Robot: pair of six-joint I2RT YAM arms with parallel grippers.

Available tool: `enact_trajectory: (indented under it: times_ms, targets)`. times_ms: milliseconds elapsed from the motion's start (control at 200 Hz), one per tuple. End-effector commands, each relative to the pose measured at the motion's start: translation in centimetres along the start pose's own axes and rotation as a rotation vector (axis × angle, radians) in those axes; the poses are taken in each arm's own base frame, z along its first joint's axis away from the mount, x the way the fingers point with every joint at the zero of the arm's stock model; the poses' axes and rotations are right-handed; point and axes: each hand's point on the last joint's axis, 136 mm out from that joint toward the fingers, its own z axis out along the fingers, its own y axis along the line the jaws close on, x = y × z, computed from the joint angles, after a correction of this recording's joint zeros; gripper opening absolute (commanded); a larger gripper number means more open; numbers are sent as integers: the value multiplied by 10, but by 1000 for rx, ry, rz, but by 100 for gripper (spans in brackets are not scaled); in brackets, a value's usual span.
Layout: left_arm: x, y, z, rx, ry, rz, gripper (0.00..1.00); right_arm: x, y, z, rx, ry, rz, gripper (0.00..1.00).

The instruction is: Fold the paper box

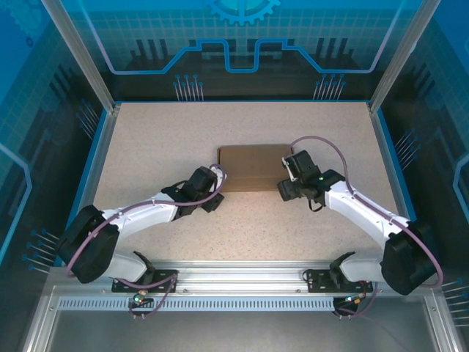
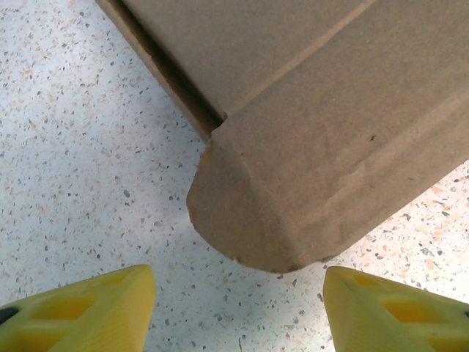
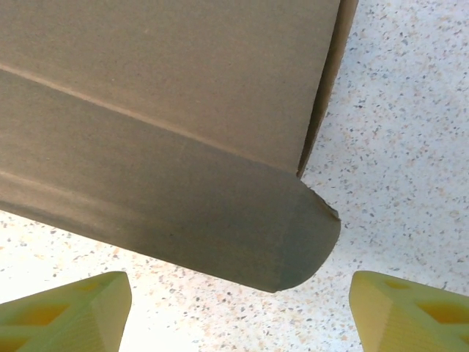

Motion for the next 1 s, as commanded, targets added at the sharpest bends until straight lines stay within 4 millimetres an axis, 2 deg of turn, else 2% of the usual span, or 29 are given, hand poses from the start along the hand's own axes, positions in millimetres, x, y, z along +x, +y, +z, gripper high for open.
enact_trajectory:
  times_ms: [0, 240, 570, 665, 845, 996]
  targets:
    - [-18, -1, 1, -14, -29, 33, 61, 9, -2, 5, 41, 16, -72, 78]
    - [-24, -8, 10, -20, -10, 76, 55, 18, -5, 16, 120, 53, -153, 78]
    - [-26, -14, 11, -6, -3, 85, 49, 6, -7, 33, 182, 61, -203, 74]
    - [-26, -18, 10, 11, 1, 83, 49, 10, -4, 39, 177, 83, -212, 72]
    - [-26, -23, -4, 61, -10, 74, 57, 14, 1, 34, 136, 93, -188, 73]
    - [-28, -36, -30, 172, -48, 51, 64, 17, 8, 13, 53, 79, -152, 78]
